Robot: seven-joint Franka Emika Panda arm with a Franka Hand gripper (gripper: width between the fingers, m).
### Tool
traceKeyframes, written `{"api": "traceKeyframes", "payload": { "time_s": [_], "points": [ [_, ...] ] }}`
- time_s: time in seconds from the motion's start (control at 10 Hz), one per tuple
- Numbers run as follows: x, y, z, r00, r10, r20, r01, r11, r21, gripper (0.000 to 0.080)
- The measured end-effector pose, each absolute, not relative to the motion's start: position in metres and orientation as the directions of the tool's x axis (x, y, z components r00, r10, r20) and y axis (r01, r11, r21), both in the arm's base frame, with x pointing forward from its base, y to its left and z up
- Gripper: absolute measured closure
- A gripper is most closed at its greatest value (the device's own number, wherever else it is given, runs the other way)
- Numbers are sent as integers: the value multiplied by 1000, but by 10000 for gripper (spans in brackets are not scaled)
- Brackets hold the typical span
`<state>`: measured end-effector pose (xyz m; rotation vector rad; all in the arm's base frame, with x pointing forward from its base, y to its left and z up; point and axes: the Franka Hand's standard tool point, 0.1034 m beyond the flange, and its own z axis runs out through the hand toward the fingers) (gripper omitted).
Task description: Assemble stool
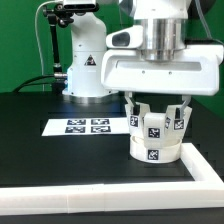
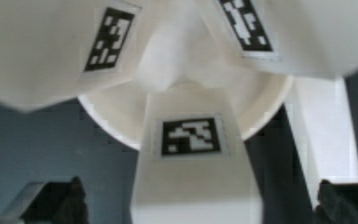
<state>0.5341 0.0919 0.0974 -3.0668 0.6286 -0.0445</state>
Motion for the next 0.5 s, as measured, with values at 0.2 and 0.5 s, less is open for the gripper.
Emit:
{"api": "traceKeyframes", "payload": {
  "time_s": [0.2,0.5],
  "points": [
    [535,93,100,919,-393,26,-393,-919,-18,151],
    [535,92,99,919,-393,25,-393,-919,-18,151]
  ]
}}
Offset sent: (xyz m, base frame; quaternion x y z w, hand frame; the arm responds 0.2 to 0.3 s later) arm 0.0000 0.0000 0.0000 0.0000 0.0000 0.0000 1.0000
